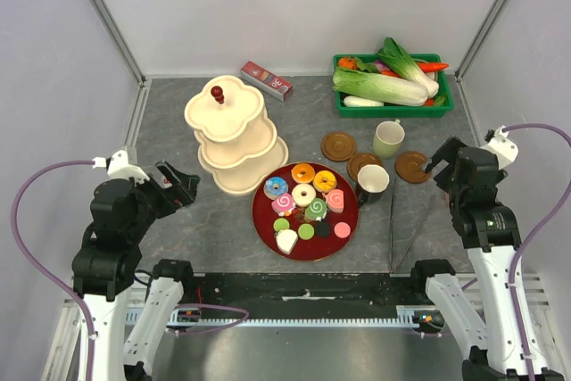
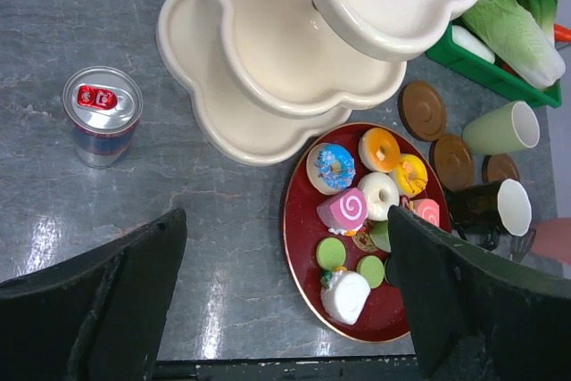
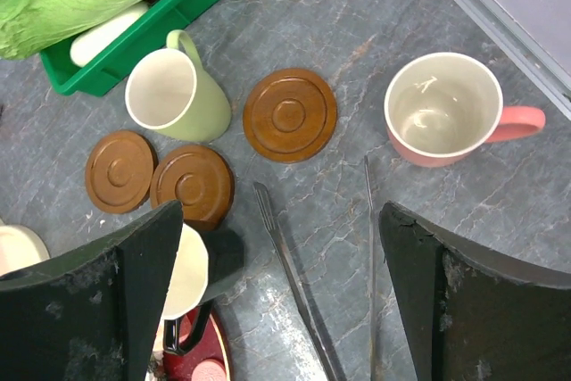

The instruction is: Serve the afternoon tea

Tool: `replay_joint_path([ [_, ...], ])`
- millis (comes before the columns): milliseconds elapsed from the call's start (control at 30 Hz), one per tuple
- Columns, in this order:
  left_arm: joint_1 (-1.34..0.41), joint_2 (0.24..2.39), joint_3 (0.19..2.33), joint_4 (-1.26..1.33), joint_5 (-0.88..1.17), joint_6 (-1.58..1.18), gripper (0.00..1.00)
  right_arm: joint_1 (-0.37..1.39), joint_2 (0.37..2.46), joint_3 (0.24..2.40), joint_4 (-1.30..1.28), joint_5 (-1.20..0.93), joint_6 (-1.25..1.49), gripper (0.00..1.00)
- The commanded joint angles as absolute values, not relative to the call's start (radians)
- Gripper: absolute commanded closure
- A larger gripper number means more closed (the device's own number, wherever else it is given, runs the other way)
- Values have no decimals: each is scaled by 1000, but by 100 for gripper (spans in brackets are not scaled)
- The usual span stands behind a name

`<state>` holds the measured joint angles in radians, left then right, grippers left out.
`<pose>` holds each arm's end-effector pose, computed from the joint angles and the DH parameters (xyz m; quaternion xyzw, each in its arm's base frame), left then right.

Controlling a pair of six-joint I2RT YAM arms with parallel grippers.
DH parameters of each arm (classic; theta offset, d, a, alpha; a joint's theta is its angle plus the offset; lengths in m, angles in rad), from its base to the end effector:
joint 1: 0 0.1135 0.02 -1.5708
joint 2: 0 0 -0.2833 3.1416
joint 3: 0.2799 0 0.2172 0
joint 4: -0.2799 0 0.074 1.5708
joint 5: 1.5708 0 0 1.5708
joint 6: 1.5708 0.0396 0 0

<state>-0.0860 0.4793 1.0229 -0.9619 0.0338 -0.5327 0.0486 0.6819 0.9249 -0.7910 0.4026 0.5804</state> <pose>0.0198 -0.0031 0.3573 -0.1767 0.8196 -0.1794 0.5146 0.0831 -0.0115 0.3430 0.3189 0.7987 -0.0175 0.5099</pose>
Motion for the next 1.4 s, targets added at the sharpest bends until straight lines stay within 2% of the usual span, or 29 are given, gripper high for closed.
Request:
replay_joint_path([
  [0, -80, 488, 1016, -919, 64, -555, 1, 49, 651, 950, -718, 334, 469, 2],
  [200, -81, 506, 960, -891, 130, -568, 1, 49, 583, 894, -686, 396, 480, 2],
  [267, -81, 523, 942, -876, 162, -575, 1, 49, 580, 873, -692, 359, 463, 2],
  [633, -81, 584, 755, -727, 409, -614, 1, 49, 799, 756, -838, 374, 603, 2],
  [867, -83, 583, 713, -700, 426, -611, 1, 49, 890, 670, -816, 486, 713, 2],
  [1000, -81, 589, 696, -680, 431, -612, 1, 49, 934, 629, -730, 428, 750, 2],
  [1367, -81, 614, 716, -680, 414, -600, 1, 22, 1150, 543, -537, 454, 776, 4],
])
